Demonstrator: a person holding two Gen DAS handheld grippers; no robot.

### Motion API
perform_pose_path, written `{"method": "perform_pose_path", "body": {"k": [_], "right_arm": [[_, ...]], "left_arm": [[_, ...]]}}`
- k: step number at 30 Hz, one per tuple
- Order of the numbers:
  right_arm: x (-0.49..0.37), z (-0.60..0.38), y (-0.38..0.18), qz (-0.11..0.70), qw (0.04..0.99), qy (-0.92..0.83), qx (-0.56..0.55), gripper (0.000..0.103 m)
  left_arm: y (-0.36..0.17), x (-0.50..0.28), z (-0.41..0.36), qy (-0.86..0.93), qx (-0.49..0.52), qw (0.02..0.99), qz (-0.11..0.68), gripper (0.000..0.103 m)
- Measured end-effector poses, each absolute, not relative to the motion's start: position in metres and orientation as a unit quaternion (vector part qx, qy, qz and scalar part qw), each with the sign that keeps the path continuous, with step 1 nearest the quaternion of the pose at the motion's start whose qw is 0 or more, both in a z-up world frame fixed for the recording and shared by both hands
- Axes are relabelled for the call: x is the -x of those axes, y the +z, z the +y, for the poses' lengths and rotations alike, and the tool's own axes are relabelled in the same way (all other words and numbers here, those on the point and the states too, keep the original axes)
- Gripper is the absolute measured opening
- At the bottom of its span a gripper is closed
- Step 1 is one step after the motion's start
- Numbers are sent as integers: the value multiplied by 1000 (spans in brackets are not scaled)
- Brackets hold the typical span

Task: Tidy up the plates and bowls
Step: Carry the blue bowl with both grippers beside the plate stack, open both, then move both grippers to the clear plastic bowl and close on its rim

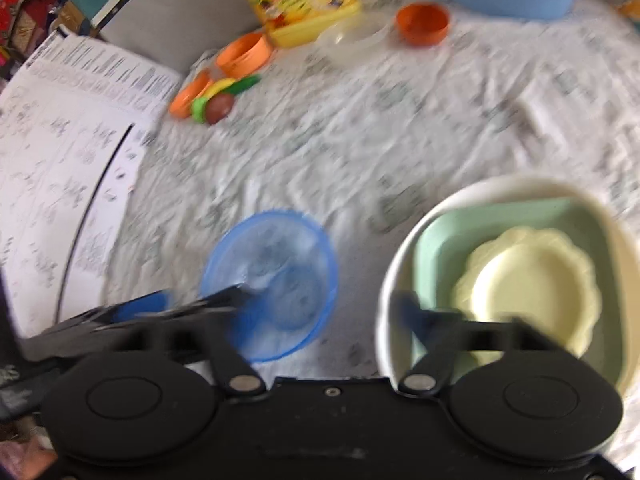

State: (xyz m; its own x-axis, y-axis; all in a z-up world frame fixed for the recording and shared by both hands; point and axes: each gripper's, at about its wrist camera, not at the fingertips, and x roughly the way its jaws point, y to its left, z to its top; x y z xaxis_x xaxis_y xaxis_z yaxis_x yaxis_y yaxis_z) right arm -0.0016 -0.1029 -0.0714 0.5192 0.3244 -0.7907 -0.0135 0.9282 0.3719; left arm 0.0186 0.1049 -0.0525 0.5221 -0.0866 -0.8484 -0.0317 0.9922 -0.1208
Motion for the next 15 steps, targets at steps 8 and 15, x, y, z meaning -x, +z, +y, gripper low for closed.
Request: {"method": "perform_pose_path", "body": {"k": [8, 15], "right_arm": [[0, -120, -57, 447, 873, 79, -182, 103], [-5, -138, -55, 445, 871, 60, -201, 103]], "left_arm": [[-38, -23, 135, 3, 104, 876, 471, 103], [-28, -32, 125, -8, 79, 882, 465, 103]]}}
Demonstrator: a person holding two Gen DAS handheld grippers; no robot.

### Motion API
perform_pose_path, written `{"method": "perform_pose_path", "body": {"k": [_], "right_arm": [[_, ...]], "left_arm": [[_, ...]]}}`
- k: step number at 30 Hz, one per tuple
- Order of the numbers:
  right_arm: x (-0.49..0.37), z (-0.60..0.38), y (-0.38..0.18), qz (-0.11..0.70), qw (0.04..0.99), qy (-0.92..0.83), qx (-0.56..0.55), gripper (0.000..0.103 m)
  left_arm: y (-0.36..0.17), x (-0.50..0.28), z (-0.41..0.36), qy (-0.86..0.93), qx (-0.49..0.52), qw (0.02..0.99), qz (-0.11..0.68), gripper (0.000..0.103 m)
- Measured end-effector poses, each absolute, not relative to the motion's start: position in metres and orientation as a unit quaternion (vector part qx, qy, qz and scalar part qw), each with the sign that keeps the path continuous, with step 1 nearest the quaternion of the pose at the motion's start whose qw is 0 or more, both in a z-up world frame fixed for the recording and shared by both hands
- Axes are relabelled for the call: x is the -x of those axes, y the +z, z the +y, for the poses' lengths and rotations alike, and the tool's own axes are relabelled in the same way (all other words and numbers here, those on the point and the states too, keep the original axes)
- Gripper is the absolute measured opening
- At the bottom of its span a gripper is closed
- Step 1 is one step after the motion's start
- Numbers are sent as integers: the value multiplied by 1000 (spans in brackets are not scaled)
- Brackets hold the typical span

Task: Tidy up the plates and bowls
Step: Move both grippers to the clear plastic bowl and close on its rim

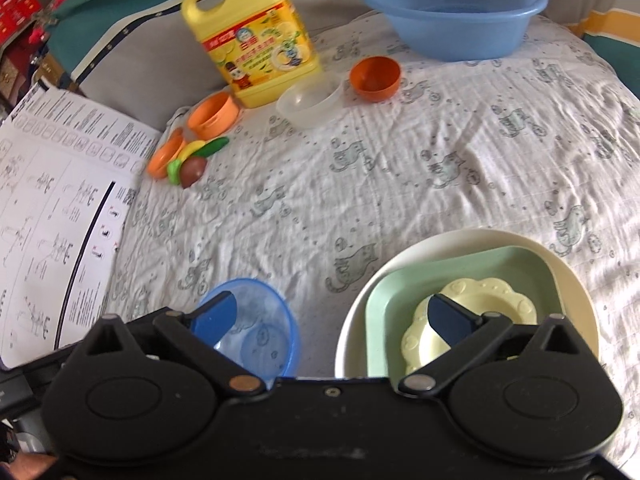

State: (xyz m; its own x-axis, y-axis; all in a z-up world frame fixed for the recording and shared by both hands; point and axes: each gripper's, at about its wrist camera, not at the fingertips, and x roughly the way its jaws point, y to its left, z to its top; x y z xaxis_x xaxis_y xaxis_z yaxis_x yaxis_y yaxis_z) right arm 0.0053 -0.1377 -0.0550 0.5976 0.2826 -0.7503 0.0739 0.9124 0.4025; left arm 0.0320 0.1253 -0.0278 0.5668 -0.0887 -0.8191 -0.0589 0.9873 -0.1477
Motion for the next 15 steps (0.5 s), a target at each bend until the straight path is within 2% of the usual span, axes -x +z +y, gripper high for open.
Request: {"method": "perform_pose_path", "body": {"k": [15], "right_arm": [[-36, -173, -50, 438, 865, 17, -244, 103]], "left_arm": [[-17, -82, 99, -30, 20, 889, 457, 103]]}}
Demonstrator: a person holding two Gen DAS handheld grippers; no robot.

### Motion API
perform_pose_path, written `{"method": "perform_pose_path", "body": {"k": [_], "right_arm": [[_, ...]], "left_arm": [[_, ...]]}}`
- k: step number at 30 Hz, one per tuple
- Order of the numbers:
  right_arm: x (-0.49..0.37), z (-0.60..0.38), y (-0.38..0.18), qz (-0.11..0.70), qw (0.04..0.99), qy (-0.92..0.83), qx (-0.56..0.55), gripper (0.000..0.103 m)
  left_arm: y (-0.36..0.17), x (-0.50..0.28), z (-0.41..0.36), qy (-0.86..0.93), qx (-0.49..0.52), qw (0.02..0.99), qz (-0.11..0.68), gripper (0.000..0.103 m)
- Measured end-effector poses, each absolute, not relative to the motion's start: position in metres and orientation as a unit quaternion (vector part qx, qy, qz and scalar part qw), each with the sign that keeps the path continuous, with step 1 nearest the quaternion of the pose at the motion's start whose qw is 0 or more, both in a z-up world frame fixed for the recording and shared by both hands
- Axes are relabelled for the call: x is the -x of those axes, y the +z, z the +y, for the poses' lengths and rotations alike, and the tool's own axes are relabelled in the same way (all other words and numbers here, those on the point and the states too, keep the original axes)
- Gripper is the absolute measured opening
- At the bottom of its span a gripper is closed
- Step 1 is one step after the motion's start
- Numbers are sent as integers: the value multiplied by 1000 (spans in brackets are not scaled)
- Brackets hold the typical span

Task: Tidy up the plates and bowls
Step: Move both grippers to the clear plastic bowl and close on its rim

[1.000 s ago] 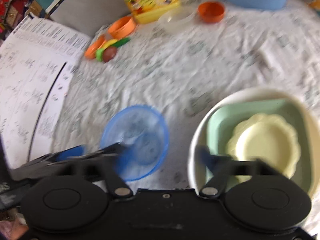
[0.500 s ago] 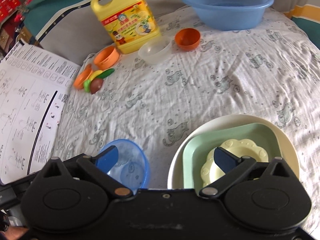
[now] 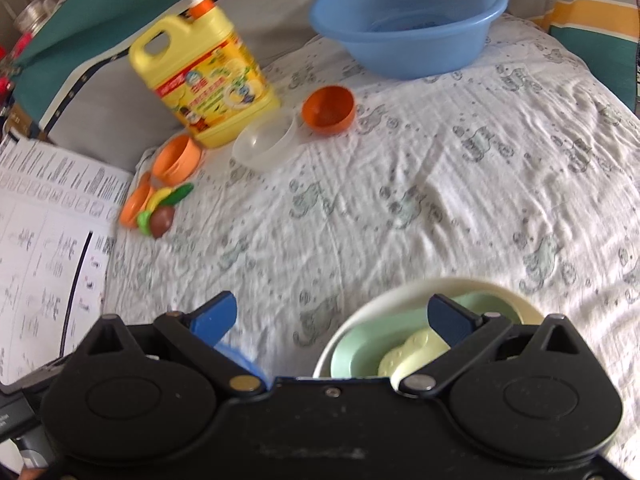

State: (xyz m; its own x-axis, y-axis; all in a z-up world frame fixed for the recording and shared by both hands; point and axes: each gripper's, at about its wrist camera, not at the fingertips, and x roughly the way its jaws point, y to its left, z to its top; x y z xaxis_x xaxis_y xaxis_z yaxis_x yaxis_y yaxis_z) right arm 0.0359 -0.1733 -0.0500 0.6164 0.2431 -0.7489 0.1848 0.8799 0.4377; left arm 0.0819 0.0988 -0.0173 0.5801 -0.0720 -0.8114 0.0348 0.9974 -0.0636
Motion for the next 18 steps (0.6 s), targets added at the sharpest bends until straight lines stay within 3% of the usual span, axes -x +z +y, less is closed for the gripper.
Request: {"method": "perform_pose_path", "body": {"k": [15, 18], "right_arm": [[-142, -185, -50, 436, 835, -6, -335, 103], [-161, -183, -55, 427, 836, -5, -345, 94]], "left_arm": [[-5, -209, 75, -77, -13, 904, 420, 103], [-13, -232, 70, -80, -11, 903, 422, 103]]}}
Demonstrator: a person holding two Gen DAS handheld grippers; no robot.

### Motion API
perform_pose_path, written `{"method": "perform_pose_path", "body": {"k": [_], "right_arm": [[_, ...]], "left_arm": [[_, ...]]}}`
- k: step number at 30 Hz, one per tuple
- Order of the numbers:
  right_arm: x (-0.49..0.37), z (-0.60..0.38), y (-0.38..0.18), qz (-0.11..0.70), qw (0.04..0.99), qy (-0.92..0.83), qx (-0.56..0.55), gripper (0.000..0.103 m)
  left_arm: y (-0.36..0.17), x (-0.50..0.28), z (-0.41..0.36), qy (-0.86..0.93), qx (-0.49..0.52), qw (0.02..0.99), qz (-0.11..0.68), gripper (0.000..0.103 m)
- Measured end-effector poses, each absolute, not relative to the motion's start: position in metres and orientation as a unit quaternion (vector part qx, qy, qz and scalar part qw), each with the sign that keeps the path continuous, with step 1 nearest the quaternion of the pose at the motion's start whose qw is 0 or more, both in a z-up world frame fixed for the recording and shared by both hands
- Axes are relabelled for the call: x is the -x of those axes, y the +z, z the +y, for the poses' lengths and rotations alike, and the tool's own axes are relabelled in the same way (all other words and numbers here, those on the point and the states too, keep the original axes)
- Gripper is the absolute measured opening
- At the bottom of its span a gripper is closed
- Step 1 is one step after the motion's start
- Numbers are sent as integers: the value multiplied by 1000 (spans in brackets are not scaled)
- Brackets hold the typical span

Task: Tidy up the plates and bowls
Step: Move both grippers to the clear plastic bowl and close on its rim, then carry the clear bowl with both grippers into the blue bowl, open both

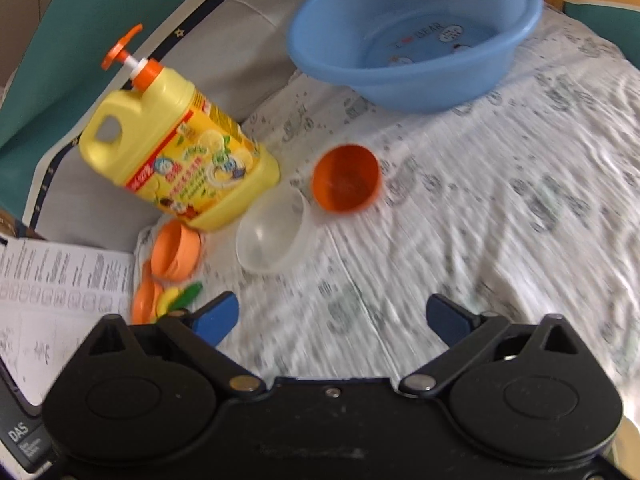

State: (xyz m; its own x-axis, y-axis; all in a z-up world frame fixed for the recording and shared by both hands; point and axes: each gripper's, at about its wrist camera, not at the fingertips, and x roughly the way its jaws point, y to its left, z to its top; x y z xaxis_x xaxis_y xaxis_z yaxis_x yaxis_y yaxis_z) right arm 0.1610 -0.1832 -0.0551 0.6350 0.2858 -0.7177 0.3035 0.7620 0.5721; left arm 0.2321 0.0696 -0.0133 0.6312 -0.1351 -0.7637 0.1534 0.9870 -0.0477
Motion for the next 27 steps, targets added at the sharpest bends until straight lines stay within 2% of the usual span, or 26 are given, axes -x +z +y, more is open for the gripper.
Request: {"method": "perform_pose_path", "body": {"k": [1, 3, 5, 8, 11, 15, 20, 22, 23, 27], "right_arm": [[-168, -182, -57, 427, 835, -8, -347, 92], [-181, -180, -61, 425, 832, -13, -357, 81], [-193, -177, -66, 426, 827, -18, -366, 76], [-211, -170, -71, 426, 824, -19, -374, 62], [-226, -163, -78, 428, 821, -16, -377, 50], [-241, -154, -86, 430, 821, -15, -375, 34], [-254, -146, -95, 432, 822, -15, -371, 24], [-257, -144, -98, 434, 822, -15, -368, 19], [-259, -144, -99, 435, 822, -13, -367, 18], [-259, -143, -98, 436, 831, -10, -345, 17]], "left_arm": [[-17, -239, 67, -82, -11, 902, 424, 103], [-26, -251, 62, -87, -12, 900, 428, 103], [-34, -261, 57, -87, -12, 898, 431, 101], [-47, -276, 53, -94, -5, 893, 441, 92], [-57, -287, 47, -104, -6, 888, 448, 80], [-66, -297, 40, -121, -11, 882, 456, 54], [-76, -305, 34, -139, -14, 873, 467, 32], [-80, -305, 30, -149, -22, 869, 472, 18], [-82, -305, 27, -153, -29, 866, 475, 15], [-82, -297, 23, -157, -48, 866, 472, 14]]}}
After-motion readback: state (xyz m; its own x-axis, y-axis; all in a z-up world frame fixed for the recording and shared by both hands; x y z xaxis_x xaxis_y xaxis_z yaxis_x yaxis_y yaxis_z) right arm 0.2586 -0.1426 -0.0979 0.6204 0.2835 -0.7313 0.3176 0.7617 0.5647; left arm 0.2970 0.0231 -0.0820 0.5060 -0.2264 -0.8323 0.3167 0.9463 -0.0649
